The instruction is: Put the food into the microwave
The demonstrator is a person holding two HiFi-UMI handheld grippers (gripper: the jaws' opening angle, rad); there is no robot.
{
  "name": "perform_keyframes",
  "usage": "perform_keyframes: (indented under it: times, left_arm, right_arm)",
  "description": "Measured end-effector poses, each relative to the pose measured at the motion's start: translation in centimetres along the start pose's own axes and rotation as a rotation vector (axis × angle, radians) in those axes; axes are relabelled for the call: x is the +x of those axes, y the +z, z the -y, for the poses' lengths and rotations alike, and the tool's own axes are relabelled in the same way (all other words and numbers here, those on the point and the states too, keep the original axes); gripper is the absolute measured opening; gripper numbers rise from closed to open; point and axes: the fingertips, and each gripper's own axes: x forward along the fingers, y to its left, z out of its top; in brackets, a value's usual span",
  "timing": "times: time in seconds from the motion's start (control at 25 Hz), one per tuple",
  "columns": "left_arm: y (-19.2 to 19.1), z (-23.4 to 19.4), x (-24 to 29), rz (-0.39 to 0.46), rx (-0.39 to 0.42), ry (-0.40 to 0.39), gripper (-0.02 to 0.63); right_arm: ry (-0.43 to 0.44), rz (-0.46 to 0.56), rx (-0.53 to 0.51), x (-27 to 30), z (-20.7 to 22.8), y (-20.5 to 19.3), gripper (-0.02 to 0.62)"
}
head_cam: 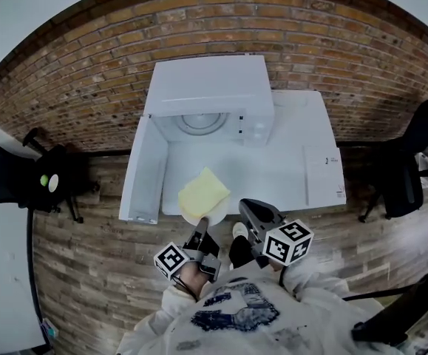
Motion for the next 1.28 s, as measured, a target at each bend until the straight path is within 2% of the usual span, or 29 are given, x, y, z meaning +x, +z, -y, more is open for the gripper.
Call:
perform_keyframes:
  times: [0.44,0.6,0.8,0.96,1.16,1.28]
  left_arm:
    - [5.1,-1.3,7.6,0.037,0.012,0.082,0.021]
    - [6.8,-3.0,9.4,0.068,0.029,0.138,0.021]
    - [7.6,-2.8,12.5,0.089,0.003,0.115,0.021]
    - [7.7,-3.4,13.7,0.081,0.018,0.137,0.021]
    - [7.7,-2.7,15.5,0.080,-0.011,0.092,0.021]
    - [7.8,-3.0,16.0,0.069,-0.013,0.091,0.021]
  right_arm:
    - [0.016,-0.004,0.017,6.4,5.3,5.4,0.014]
    - [0.027,-0.008,0.025,7.9,7.2,6.8,0.014]
    - [0.026,-0.015,0.028,9.0,9.6,7.7,0.014]
    - [0.022,-0.013,0.023,9.2,10.5,8.5,0.014]
    - [0.019,-0.009,0.010,9.5,11.3,9.3,0.014]
    - [0.015,-0.007,0.007,9.8,11.5,9.5,0.014]
